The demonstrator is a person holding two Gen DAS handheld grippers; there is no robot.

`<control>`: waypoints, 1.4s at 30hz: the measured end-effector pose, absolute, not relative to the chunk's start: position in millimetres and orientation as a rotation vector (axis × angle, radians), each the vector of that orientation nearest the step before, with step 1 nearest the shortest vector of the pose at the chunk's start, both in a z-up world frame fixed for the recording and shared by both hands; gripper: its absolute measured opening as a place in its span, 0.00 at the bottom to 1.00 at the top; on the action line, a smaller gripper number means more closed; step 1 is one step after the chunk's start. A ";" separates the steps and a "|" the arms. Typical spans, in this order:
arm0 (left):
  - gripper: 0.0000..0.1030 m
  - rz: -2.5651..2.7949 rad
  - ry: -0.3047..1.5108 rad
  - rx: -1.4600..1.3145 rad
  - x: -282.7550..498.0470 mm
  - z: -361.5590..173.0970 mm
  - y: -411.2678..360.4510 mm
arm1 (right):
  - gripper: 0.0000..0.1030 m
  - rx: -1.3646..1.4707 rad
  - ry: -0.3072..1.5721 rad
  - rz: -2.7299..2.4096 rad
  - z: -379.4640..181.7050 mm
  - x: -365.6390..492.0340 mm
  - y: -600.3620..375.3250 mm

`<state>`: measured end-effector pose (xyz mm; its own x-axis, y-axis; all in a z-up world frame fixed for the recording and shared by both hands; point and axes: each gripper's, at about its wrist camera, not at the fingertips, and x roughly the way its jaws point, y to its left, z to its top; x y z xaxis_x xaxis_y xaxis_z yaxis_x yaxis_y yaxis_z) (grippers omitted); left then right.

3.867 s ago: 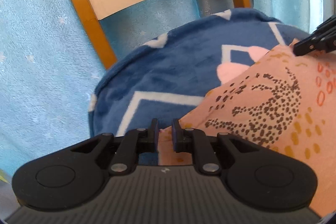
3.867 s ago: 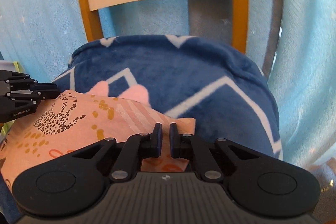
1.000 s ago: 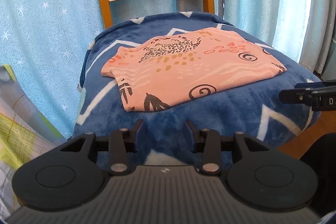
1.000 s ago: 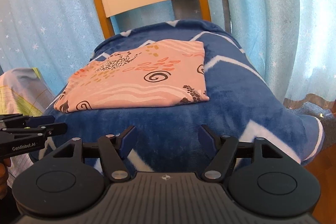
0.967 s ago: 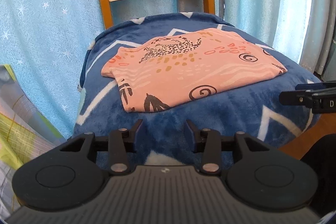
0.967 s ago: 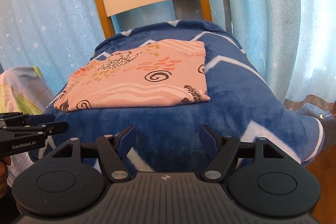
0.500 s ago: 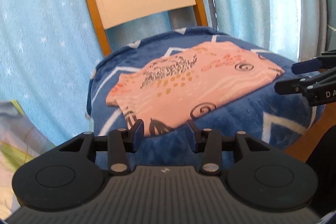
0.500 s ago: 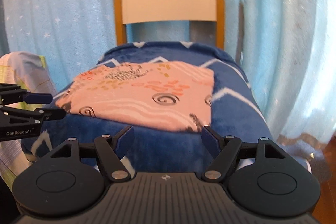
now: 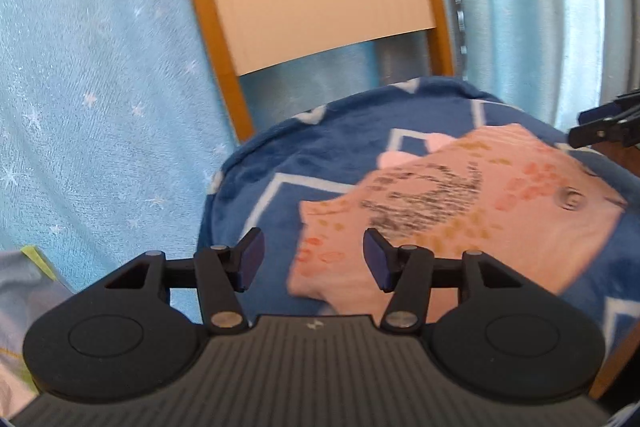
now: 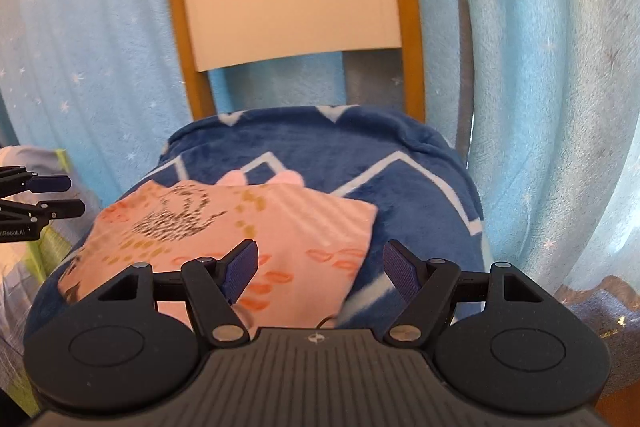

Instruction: Fold clothes

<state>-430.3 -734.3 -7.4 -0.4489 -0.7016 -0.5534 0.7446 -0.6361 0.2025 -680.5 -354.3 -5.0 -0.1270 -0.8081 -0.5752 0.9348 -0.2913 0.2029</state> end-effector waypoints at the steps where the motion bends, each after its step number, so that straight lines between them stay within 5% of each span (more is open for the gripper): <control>1: 0.49 -2.132 0.107 0.775 -432.3 -9.7 -744.8 | 0.69 0.736 0.230 -1.727 -10.0 -688.2 -360.3; 9: 0.34 -2.234 0.272 0.850 -456.9 -43.0 -796.8 | 0.64 0.783 0.211 -1.689 -35.6 -710.8 -392.9; 12: 0.20 -2.256 0.290 0.841 -454.9 -51.0 -797.3 | 0.40 0.797 0.200 -1.688 -41.1 -713.8 -396.8; 13: 0.11 -2.257 0.286 0.824 -452.7 -50.9 -795.9 | 0.25 0.801 0.191 -1.690 -42.2 -714.6 -396.0; 17: 0.02 -2.279 0.280 0.740 -440.8 -45.2 -789.9 | 0.02 0.810 0.151 -1.696 -41.4 -718.3 -388.3; 28: 0.03 -2.256 0.304 0.798 -443.7 -49.3 -802.7 | 0.00 0.704 0.239 -1.743 -25.7 -713.6 -393.3; 30: 0.07 -2.249 0.295 0.802 -442.0 -52.2 -799.9 | 0.02 0.739 0.237 -1.731 -31.5 -716.5 -393.8; 34: 0.12 -2.249 0.317 0.744 -437.2 -46.0 -801.3 | 0.23 0.781 0.188 -1.712 -37.5 -723.6 -390.2; 39: 0.12 -2.258 0.356 0.740 -447.7 -43.6 -815.4 | 0.25 0.797 0.140 -1.713 -35.3 -727.7 -392.4; 42: 0.01 -2.261 0.357 0.760 -453.3 -47.1 -818.2 | 0.21 0.805 0.138 -1.723 -37.0 -729.3 -395.5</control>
<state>-453.3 -818.2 -47.1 -0.5717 -0.5440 -0.6142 0.7067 -0.7068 -0.0318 -729.3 -395.5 -37.0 -0.0930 -0.8127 -0.5752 0.8938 -0.3227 0.3115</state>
